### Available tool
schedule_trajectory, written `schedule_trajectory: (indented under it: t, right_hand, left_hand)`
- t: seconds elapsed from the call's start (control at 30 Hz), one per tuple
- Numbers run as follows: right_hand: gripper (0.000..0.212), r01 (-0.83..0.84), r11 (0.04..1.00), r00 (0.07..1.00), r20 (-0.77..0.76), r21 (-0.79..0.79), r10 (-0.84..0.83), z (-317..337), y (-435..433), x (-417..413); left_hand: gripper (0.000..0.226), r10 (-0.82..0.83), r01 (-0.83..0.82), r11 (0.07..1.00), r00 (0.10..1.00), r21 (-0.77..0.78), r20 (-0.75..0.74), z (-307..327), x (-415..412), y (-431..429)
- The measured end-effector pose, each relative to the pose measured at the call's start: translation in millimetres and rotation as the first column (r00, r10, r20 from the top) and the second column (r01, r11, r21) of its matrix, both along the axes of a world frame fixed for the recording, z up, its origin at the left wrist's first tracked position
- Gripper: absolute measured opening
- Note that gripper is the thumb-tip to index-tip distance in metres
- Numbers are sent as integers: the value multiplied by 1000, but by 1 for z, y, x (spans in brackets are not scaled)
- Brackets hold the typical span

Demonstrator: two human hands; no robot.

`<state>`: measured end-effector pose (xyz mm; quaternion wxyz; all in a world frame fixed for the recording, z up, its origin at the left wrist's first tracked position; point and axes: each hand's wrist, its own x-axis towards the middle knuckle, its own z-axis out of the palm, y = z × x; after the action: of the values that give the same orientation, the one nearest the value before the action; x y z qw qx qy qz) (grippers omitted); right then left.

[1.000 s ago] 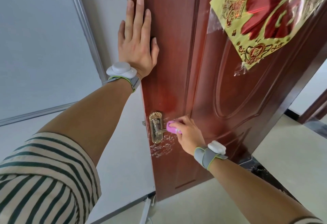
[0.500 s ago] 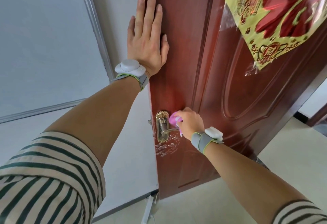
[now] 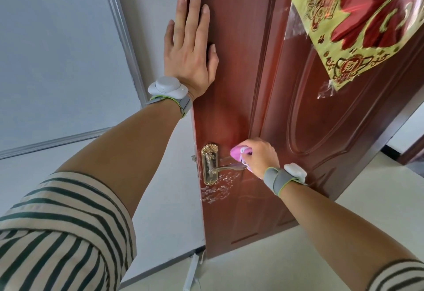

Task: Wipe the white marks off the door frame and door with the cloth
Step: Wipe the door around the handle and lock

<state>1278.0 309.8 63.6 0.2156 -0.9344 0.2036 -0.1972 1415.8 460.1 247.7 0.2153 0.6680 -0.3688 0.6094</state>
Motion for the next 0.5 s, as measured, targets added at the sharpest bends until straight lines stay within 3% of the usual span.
schedule_trajectory:
  t: [0.1,0.13,0.17,0.23,0.33,0.43,0.5]
  right_hand:
    - [20,153,988,958,-249,37,-139,-10,-5,-3]
    - [19,174,984,950,-269,31,-160,-11,-10,-6]
    - [19,168,986,962,-220,14,-161,-12,-15,-10]
    - [17,130,991,991,36,-30,-129,-15,-19,-17]
    - [24,92,994,938,339,-59,-67,-14,-28,-16]
    - [28,116,993,930,351,-8,-106,-18,-32,-5]
    - [25,129,991,973,188,21,-131,-34,-34,3]
  left_hand:
    - [53,-1,1,1000,1000,8,-5,0,2,1]
    - [53,-2,2,1000,1000,8,-7,0,2,0]
    - [53,-3,3,1000,1000,5,-6,0,3,-1]
    - [52,8,-8,1000,1000,-2,-7,0,3,1]
    - [48,59,-59,998,998,-2,7,-3,1,0]
    - [45,103,-104,994,994,18,24,-6,-2,-1]
    - [45,130,-131,991,991,29,26,-8,-4,-1]
